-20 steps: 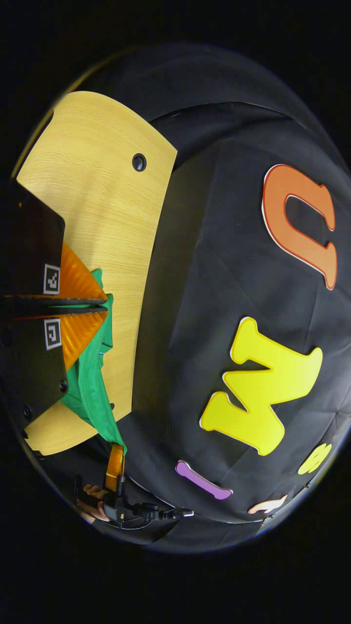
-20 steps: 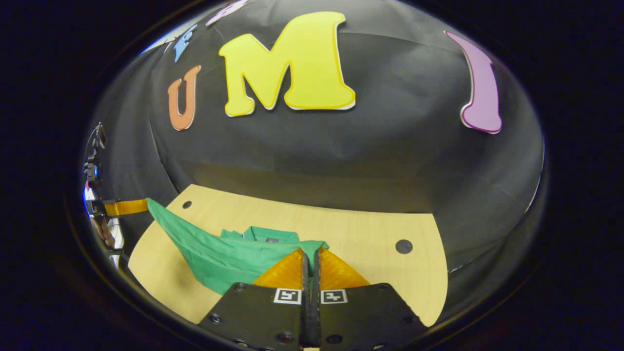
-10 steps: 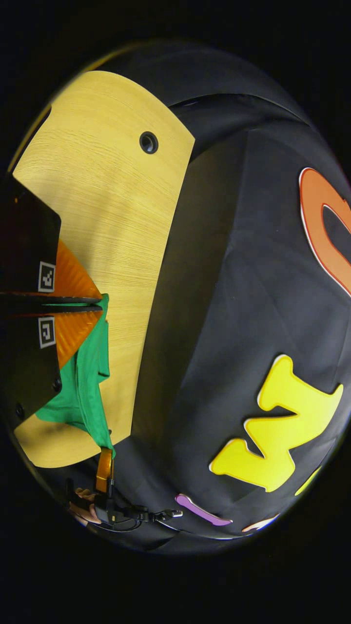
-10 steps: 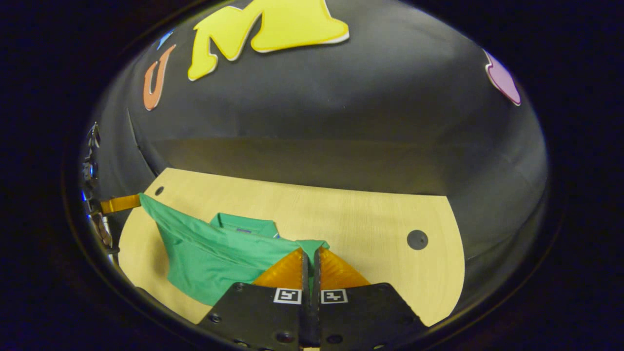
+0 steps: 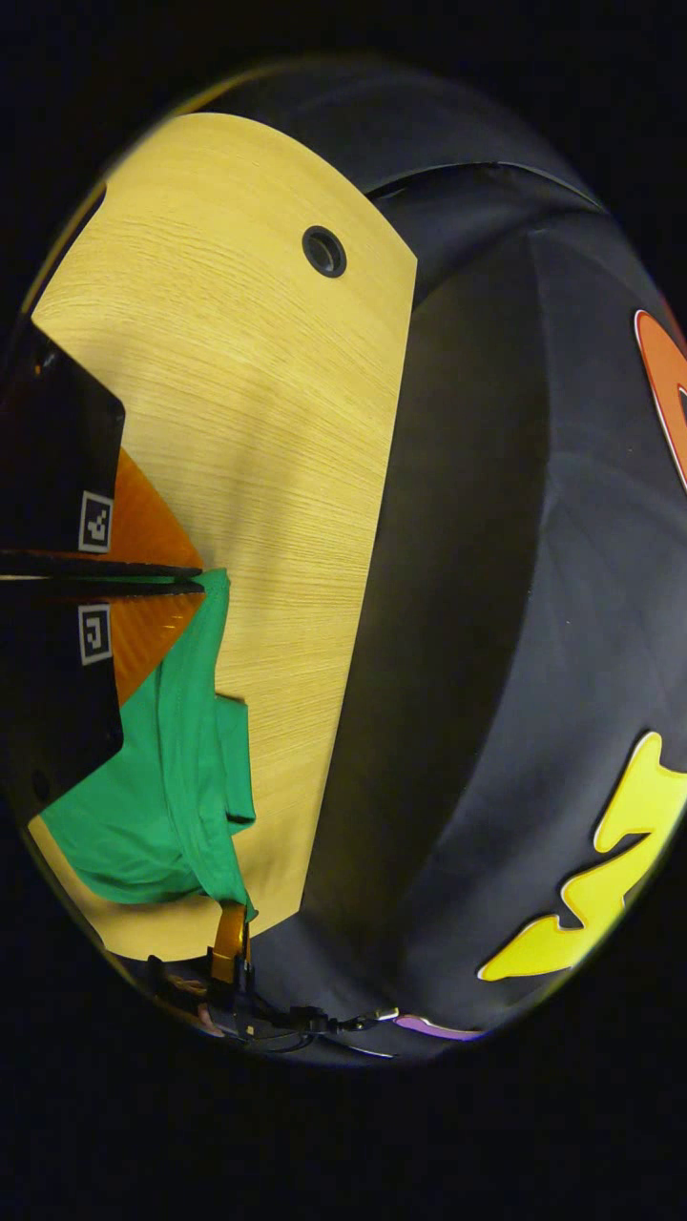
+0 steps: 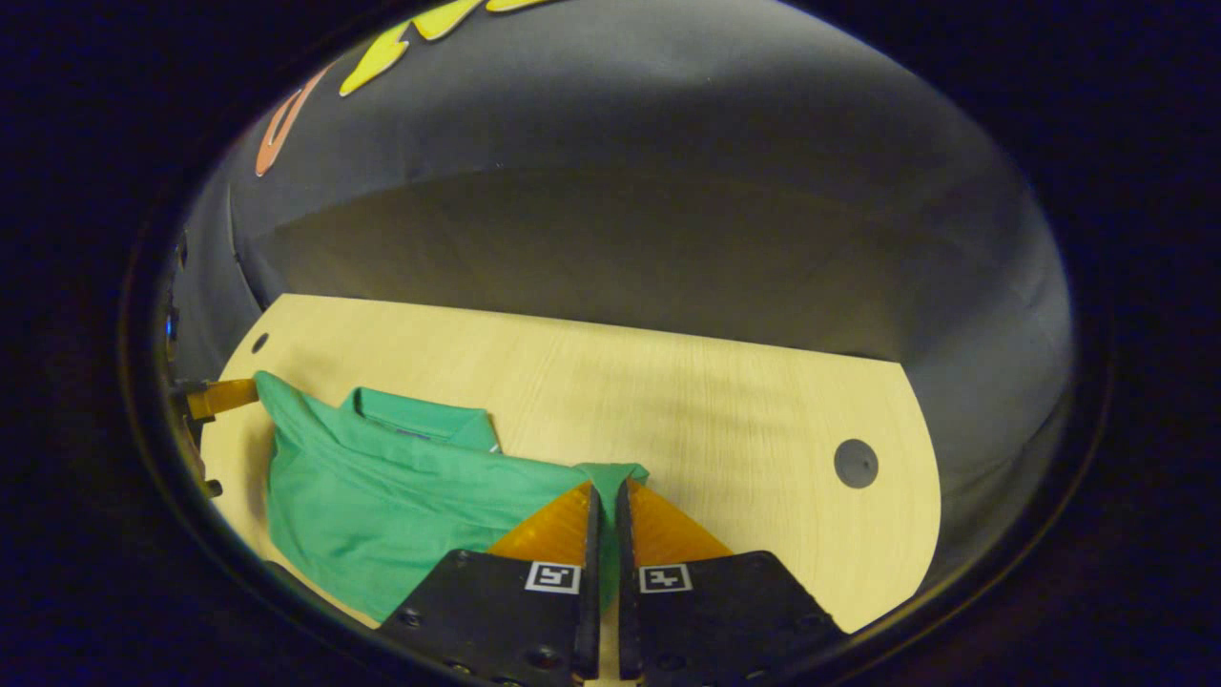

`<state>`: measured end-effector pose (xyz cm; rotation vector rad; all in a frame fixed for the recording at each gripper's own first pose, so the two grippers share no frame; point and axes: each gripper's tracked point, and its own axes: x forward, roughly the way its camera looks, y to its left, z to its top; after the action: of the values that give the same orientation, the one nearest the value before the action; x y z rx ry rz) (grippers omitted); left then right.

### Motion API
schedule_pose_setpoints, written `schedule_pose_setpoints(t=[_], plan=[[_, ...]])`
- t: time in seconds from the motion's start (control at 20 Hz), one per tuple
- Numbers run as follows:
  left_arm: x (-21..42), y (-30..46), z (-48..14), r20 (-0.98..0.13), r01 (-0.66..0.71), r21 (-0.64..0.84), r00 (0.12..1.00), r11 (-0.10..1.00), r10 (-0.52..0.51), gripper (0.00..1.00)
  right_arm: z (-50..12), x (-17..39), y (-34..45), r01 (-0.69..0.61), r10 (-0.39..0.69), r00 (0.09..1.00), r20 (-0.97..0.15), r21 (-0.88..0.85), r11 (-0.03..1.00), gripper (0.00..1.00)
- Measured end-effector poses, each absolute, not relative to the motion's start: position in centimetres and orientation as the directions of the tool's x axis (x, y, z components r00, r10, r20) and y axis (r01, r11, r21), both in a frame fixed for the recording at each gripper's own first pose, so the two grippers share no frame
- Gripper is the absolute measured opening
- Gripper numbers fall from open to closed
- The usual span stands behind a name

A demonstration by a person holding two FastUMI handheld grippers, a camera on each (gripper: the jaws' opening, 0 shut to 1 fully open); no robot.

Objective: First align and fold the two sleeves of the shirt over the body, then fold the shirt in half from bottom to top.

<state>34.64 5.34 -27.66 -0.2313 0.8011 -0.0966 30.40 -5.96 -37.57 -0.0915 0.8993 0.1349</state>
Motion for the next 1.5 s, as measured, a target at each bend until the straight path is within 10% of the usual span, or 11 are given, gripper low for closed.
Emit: schedule_pose_setpoints(t=[0.2, 0.35, 1.5], plan=[[33.8, 5.1, -28.3, -0.696, 0.033, -0.220, 0.695, 0.975, -0.181, 0.16, -38.3, 30.0, -6.0, -0.156, 0.071, 0.607, -0.792, -0.031, 0.987, 0.22], [33.1, 5.4, -27.5, -0.689, 0.010, -0.179, 0.712, 0.984, -0.133, 1.00, -37.4, 29.3, -6.3, -0.119, 0.054, 0.632, -0.773, -0.028, 0.992, 0.89], [18.8, -1.0, 8.7, -0.156, -0.036, -0.037, 0.987, 0.999, 0.029, 1.00, -2.0, 6.3, -3.7, -0.096, 0.087, 0.980, -0.177, -0.043, 0.994, 0.95]])
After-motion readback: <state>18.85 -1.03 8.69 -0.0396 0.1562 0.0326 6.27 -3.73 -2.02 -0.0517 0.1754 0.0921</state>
